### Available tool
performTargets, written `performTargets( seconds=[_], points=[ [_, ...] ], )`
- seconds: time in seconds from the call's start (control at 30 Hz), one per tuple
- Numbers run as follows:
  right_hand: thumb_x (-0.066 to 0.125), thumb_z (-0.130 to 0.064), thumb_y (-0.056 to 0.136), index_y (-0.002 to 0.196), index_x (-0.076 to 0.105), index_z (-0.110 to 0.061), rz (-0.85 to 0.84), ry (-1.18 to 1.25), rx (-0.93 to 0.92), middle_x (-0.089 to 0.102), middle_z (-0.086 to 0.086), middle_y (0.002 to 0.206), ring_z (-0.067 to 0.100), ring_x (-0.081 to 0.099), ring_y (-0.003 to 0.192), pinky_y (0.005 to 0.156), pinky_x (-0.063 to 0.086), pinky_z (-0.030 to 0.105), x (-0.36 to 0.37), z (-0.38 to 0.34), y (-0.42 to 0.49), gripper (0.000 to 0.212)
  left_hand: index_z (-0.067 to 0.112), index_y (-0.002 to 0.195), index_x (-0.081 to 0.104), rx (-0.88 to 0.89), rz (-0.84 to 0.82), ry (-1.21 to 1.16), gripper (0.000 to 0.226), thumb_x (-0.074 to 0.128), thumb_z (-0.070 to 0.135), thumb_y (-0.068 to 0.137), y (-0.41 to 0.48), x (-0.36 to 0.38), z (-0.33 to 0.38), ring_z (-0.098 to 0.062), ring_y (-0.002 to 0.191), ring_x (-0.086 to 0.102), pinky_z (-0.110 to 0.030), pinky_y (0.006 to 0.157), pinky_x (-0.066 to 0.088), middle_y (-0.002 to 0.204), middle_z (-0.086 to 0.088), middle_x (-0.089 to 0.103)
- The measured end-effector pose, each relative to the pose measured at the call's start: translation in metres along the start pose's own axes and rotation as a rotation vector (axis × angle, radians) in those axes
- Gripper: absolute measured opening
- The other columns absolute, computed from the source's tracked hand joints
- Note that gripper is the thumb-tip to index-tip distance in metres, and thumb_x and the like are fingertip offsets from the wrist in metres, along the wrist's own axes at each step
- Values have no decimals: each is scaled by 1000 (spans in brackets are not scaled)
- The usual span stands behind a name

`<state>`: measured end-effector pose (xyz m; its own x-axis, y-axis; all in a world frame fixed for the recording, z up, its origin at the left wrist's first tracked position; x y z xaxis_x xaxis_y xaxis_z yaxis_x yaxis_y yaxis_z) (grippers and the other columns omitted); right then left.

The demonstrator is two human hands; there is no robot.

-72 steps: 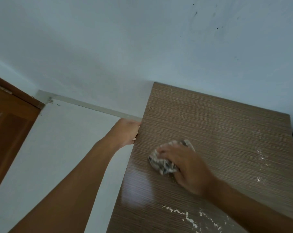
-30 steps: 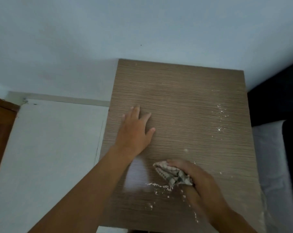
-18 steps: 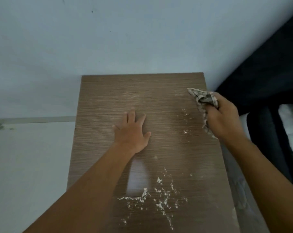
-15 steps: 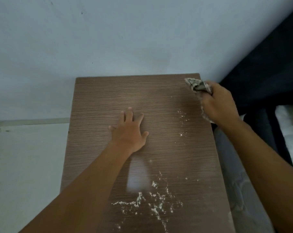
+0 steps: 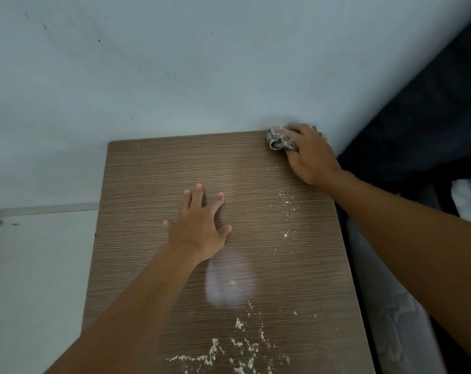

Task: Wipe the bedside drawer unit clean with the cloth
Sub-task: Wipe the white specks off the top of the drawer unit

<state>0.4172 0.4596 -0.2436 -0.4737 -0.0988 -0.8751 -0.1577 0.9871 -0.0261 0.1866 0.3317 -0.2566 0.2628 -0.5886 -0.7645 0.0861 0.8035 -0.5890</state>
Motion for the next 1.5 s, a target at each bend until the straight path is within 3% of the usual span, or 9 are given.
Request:
performTargets(
  seconds=[0.2, 0.33, 0.57, 0.83, 0.93, 1.0, 1.07, 1.3, 1.5],
  points=[
    [52, -7, 91, 139, 51, -20, -107, 49, -143, 39, 1, 152, 20, 27, 143, 117, 5, 29, 22, -27, -40, 49, 44, 151, 16, 1, -34, -26, 70, 55, 46, 94, 1, 1, -2, -20, 149, -19, -71, 110, 13, 163, 5, -17],
    [47, -9, 83, 134, 56, -16, -148, 137, -185, 44, 6, 148, 23, 32, 141, 120, 9, 38, 35, -58, -95, 53, 43, 152, 15, 4, -66, -30, 70, 56, 42, 95, 2, 0, -2, -20, 148, -20, -70, 111, 12, 163, 6, -18],
    [46, -23, 86, 137, 52, -24, -212, 177, -154, 39, -3, 151, 11, 23, 144, 121, 3, 30, 68, -107, -212, 52, 41, 153, 15, 35, -73, -4, 71, 56, 39, 95, 9, 0, -5, -24, 149, -19, -62, 116, 13, 163, 1, -17],
    [56, -23, 75, 128, 57, -30, -198, 296, -209, 48, -12, 145, 7, 35, 139, 115, 28, 38, 83, -149, -302, 54, 41, 153, 13, 45, -87, -7, 72, 56, 39, 95, 10, 0, -5, -23, 149, -20, -63, 116, 13, 163, 1, -18],
    [57, -12, 77, 120, 59, -34, -103, 423, -124, 60, -25, 122, -8, 54, 114, 90, 49, 20, 50, -146, -283, 48, 41, 153, 13, 45, -85, -6, 73, 57, 38, 95, 10, 0, -6, -23, 149, -19, -63, 116, 14, 163, 0, -18],
    [56, -10, 83, 113, 63, -34, -46, 509, -32, 63, -29, 98, -10, 58, 82, 64, 44, 7, 23, -138, -259, 39, 41, 153, 13, 45, -86, -2, 73, 57, 38, 95, 10, 0, -5, -24, 149, -19, -62, 116, 15, 163, 0, -18],
    [54, -9, 90, 108, 63, -33, 8, 538, 35, 60, -26, 77, -3, 56, 62, 52, 38, 9, -2, -121, -230, 32, 41, 153, 12, 43, -89, 8, 73, 57, 38, 95, 10, 0, -5, -24, 149, -19, -62, 116, 15, 163, 0, -19],
    [50, -21, 95, 109, 61, -34, 105, 253, 110, 63, -15, 90, 15, 61, 85, 70, 45, 31, -58, -80, -87, 23, 42, 153, 13, 28, -94, -8, 71, 55, 37, 96, 5, -2, -4, -22, 148, -21, -65, 115, 14, 162, 2, -20],
    [46, -25, 92, 117, 60, -27, -32, 68, -153, 65, -5, 115, 20, 59, 103, 81, 45, 36, -28, -145, 8, 29, 44, 152, 13, 10, -121, -31, 69, 53, 37, 97, 1, -1, -3, -20, 147, -23, -69, 111, 13, 161, 5, -24]
  ],
)
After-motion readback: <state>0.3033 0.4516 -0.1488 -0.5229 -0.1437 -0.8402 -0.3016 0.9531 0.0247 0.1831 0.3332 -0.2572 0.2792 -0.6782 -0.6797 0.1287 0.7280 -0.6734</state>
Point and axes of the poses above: each hand's wrist, its own y-axis towards the middle knuckle, its own x-axis out of the palm, z = x × y, the point moved 9 cm from there along y, towards the middle knuckle
